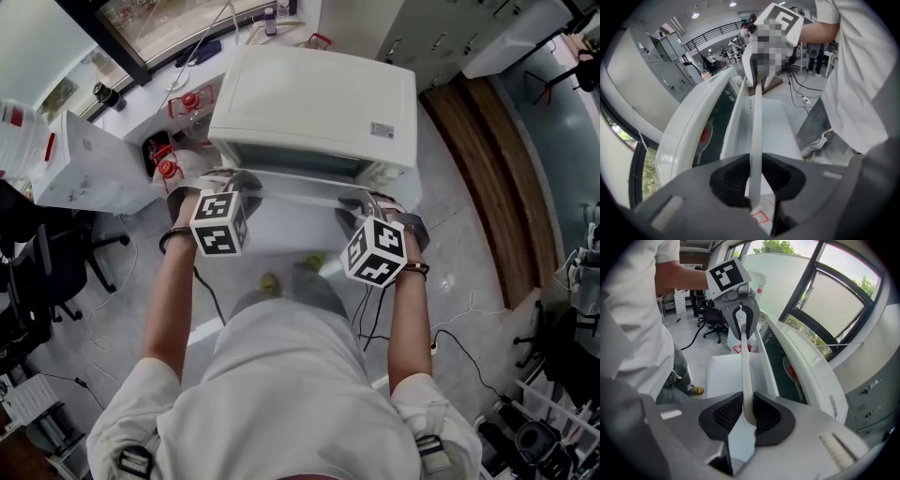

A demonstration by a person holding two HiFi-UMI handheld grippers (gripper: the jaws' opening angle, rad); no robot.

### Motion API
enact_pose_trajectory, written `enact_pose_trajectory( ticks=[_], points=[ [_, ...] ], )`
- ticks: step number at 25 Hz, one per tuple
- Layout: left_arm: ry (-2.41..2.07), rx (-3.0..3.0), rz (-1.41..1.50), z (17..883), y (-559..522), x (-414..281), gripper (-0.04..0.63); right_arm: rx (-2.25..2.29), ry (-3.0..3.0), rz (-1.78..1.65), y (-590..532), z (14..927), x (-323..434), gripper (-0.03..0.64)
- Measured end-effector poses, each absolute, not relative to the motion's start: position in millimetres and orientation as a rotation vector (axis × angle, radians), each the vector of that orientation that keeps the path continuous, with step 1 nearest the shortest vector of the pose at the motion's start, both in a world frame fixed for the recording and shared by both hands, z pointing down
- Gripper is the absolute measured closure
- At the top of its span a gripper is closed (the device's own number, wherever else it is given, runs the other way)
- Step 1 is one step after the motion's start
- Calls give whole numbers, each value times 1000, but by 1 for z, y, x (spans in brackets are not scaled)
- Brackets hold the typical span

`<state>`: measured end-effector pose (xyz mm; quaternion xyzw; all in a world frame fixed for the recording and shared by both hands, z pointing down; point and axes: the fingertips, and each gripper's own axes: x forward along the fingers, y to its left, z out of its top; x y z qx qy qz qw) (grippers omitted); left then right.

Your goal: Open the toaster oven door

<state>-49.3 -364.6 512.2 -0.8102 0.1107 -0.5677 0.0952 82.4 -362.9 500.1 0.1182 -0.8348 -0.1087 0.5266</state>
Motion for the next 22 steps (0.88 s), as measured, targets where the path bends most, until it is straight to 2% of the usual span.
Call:
enact_pose_trajectory(
  ticks=[22],
  points=[
    [318,-2288,-1653,554,-297,-56,526,468,-1925,-303,-299,543,77,540]
  ],
)
